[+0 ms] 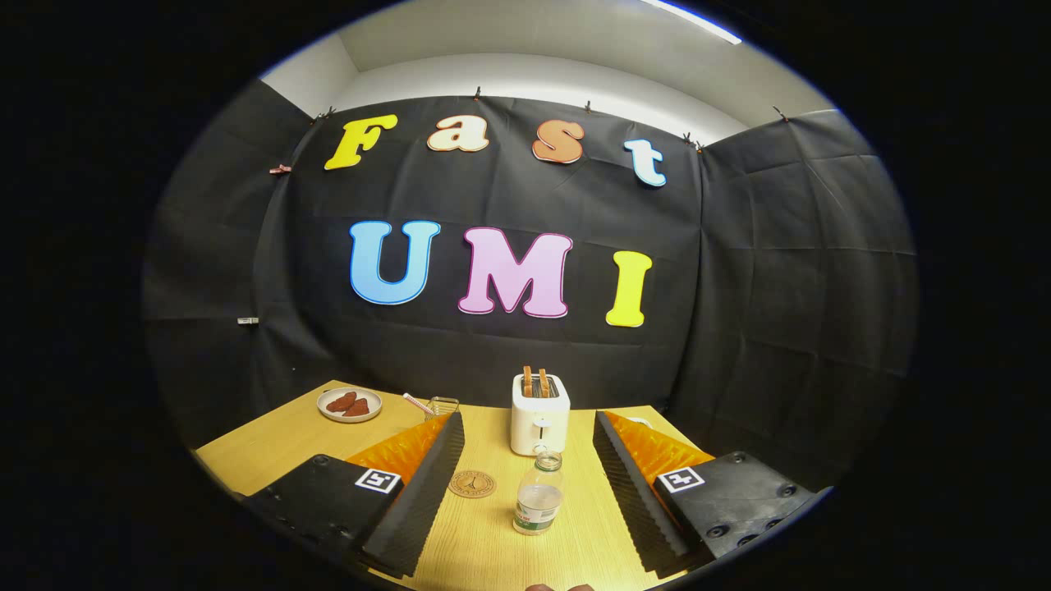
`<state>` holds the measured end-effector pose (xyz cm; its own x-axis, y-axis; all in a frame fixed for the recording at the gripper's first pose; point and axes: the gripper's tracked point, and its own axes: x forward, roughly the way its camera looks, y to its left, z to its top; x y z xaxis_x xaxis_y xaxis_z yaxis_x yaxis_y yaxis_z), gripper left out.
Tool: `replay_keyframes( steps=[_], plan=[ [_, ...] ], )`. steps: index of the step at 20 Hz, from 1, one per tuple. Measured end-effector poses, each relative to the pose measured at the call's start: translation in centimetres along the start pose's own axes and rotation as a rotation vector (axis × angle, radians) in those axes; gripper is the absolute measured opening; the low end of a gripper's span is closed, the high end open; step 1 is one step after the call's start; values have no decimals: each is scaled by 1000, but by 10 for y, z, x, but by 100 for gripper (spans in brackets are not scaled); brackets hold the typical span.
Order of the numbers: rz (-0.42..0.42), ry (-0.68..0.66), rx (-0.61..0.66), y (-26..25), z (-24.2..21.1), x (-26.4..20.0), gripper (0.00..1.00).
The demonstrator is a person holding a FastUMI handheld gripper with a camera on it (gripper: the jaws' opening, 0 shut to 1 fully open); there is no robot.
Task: Take the bottle from table, then pour the juice into the cup, finally place the bottle on the coaster
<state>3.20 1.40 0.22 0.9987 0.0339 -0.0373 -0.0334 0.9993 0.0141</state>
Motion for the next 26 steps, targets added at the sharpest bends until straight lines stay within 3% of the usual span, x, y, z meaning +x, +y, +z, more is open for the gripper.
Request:
replay_keyframes(
  steps=[7, 19, 26],
  plan=[
    [72, 30, 32, -9, -27, 35, 97],
    [157, 133, 51, -21, -140, 99, 97],
    [161, 158, 44, -22, -193, 118, 97]
  ],
)
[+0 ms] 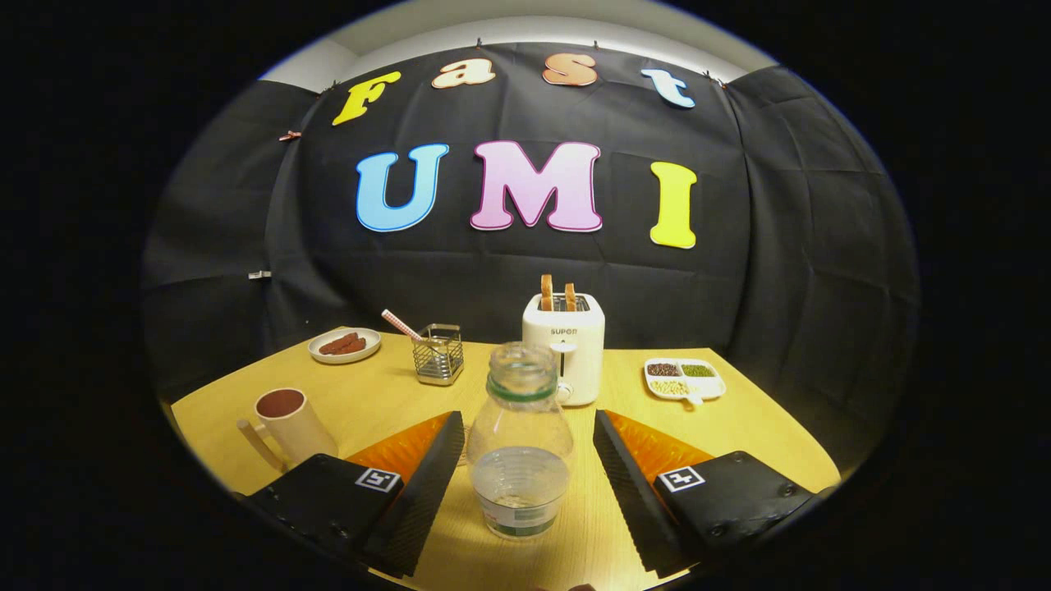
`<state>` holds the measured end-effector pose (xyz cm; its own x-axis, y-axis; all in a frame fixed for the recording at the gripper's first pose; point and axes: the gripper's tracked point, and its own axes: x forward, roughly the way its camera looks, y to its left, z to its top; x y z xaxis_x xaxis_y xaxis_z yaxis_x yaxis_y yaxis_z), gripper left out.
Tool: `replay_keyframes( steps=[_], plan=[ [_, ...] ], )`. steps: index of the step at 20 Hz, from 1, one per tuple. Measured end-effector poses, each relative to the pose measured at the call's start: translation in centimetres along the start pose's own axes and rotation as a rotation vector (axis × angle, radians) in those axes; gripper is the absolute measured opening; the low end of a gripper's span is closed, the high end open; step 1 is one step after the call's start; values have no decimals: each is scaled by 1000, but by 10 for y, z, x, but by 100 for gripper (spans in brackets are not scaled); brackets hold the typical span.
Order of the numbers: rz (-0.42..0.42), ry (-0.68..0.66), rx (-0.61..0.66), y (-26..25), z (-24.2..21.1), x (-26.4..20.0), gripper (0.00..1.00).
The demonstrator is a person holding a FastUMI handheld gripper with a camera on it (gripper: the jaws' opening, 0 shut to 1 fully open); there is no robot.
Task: Take the bottle from table, then pour the juice into the cup, finally place the bottle on the coaster
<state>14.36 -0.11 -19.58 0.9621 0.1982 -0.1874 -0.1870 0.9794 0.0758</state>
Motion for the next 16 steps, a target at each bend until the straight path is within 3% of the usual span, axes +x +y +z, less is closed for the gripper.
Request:
replay_keyframes(
  steps=[11, 14, 16],
  plan=[
    [20, 18, 25, 3, -26, 11, 97],
    [34, 19, 13, 6, -29, 13, 82],
    [40, 18, 1, 6, -29, 14, 81]
  ],
)
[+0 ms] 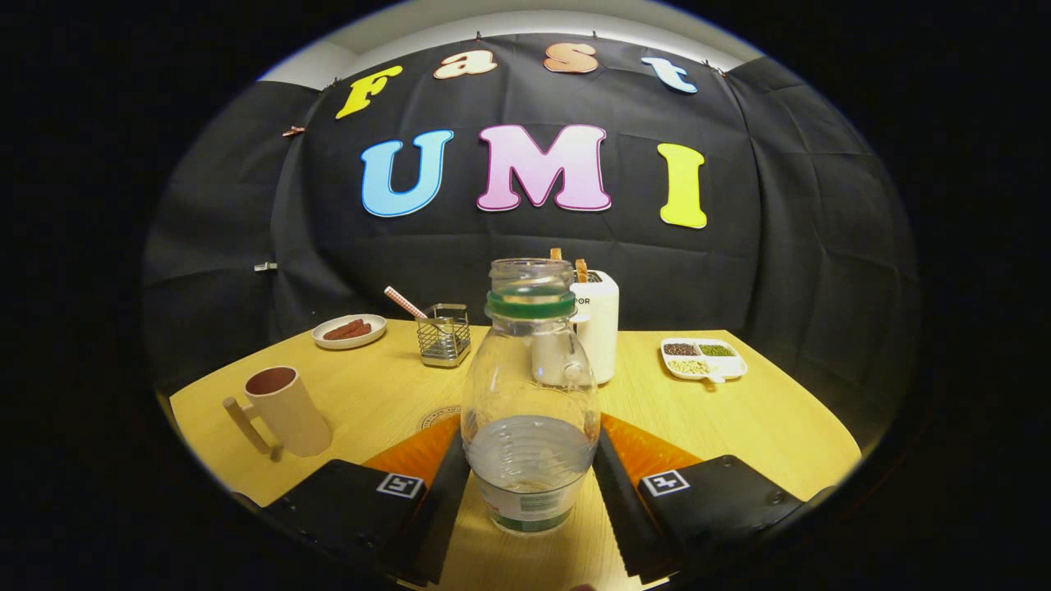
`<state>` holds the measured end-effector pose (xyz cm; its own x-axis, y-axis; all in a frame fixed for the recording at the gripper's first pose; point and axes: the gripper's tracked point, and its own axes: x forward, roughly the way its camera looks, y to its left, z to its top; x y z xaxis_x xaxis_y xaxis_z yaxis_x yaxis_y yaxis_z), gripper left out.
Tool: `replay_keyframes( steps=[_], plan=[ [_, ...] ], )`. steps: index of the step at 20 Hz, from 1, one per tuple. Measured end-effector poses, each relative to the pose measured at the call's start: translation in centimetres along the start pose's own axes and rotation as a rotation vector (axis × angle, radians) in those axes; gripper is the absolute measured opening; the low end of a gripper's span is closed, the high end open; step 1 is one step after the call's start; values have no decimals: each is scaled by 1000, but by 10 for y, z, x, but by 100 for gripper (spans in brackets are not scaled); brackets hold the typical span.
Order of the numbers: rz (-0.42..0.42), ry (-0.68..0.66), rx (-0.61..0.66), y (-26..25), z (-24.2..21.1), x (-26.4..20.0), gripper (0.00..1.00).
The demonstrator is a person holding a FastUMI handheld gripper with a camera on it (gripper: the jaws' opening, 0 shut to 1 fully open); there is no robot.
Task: Take the bottle from table, then pour the juice into the cup, finally place the bottle on the coaster
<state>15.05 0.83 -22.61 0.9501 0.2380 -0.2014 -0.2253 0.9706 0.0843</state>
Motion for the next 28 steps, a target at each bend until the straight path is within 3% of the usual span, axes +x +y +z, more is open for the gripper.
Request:
replay_keyframes(
  steps=[10, 16, 20, 23, 28],
  plan=[
    [39, 75, -129, 3, 12, 1, 74],
    [41, 34, -326, 12, 59, 4, 74],
    [34, 43, -406, 30, 84, 12, 74],
    [75, 70, -464, 58, 89, 14, 74],
    [97, 22, -676, 100, 99, 14, 74]
  ],
)
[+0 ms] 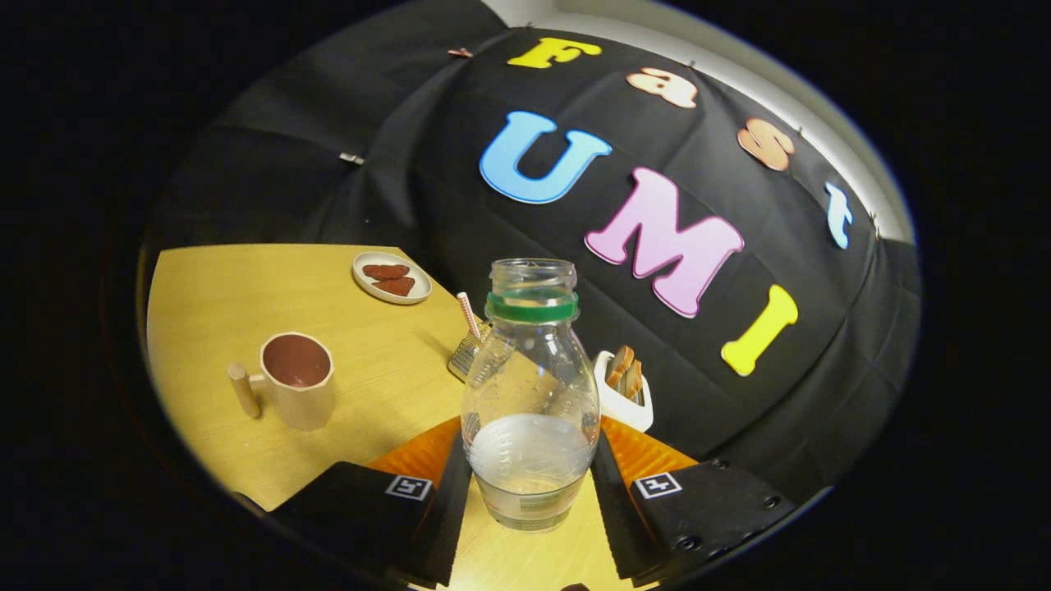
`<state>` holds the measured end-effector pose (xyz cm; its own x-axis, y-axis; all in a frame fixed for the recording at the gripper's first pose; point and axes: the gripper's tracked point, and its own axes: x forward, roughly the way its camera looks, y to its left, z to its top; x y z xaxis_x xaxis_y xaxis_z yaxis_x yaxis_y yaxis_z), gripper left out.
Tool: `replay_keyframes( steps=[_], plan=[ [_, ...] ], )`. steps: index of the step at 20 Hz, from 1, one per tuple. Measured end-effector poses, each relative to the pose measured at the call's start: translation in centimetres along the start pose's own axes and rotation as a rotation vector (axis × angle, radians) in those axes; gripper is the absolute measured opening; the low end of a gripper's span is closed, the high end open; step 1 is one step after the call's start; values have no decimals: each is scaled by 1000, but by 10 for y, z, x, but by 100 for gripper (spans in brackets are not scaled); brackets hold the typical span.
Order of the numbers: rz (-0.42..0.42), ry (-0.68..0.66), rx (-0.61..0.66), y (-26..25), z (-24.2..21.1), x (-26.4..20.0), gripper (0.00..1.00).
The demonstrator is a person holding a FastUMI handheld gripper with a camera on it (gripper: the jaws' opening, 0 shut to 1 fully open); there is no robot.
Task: Take the bottle from table, then pour the juice into the cup, finally place the bottle on the coaster
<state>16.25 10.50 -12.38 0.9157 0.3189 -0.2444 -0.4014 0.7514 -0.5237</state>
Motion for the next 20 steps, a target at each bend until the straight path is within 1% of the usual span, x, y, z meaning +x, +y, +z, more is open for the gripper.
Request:
replay_keyframes(
  steps=[4, 7, 11, 14, 20],
  plan=[
    [16, 11, -106, 23, 5, 8, 74],
    [6, 27, -194, 34, 6, 14, 74],
    [-8, 81, -286, 44, 1, 30, 74],
    [-16, 91, -382, 52, 0, 36, 74],
    [8, 91, -538, 71, -8, 40, 74]
  ],
)
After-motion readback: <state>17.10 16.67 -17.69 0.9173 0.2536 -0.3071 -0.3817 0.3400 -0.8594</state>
